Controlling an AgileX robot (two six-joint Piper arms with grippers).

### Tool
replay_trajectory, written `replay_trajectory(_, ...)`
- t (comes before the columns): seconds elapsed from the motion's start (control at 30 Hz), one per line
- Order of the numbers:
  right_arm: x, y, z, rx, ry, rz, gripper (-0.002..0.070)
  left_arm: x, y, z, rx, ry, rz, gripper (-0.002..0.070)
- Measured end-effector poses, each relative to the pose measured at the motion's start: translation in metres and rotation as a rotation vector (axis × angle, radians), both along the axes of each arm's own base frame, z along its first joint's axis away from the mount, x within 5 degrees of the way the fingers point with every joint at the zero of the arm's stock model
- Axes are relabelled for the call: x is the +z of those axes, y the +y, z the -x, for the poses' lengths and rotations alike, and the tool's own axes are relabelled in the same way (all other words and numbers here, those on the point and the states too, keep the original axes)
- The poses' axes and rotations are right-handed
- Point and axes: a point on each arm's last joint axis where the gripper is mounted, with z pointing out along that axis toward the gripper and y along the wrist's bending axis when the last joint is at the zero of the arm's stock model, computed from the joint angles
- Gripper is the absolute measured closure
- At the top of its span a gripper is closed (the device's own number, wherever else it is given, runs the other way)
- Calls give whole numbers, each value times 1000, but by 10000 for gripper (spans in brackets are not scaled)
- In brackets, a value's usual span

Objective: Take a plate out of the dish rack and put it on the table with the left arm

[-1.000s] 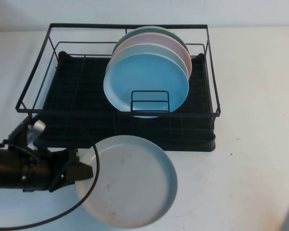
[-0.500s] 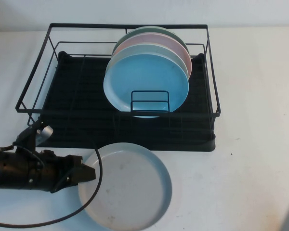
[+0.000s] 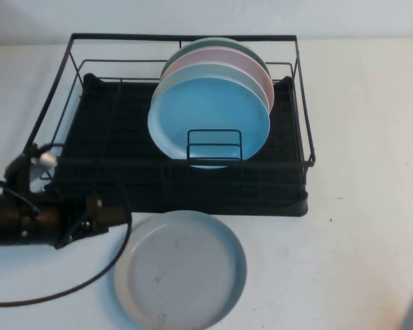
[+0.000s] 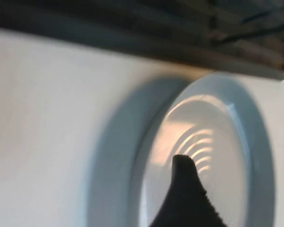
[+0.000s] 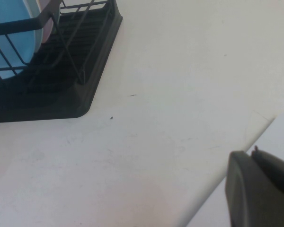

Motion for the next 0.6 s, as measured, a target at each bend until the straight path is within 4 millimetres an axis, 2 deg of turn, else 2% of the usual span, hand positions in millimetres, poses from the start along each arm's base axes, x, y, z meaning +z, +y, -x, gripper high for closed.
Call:
replay_trajectory(0.07, 0, 0, 0, 0, 0, 0, 696, 18, 6, -1, -1, -59, 20, 298)
replay_trajectory(0.2, 0, 0, 0, 0, 0, 0, 696, 63, 20, 6, -11, -240, -27, 554)
replay_trajectory(0.27, 0, 0, 0, 0, 0, 0, 696, 84, 23, 16, -24, -341, -86, 625)
replay_trajectory(0.43, 0, 0, 0, 0, 0, 0, 696, 133, 25, 60, -26, -605, -281, 670)
replay_trajectory(0.6, 0, 0, 0, 0, 0, 0, 696, 166, 24, 108, 6, -785, -380, 675)
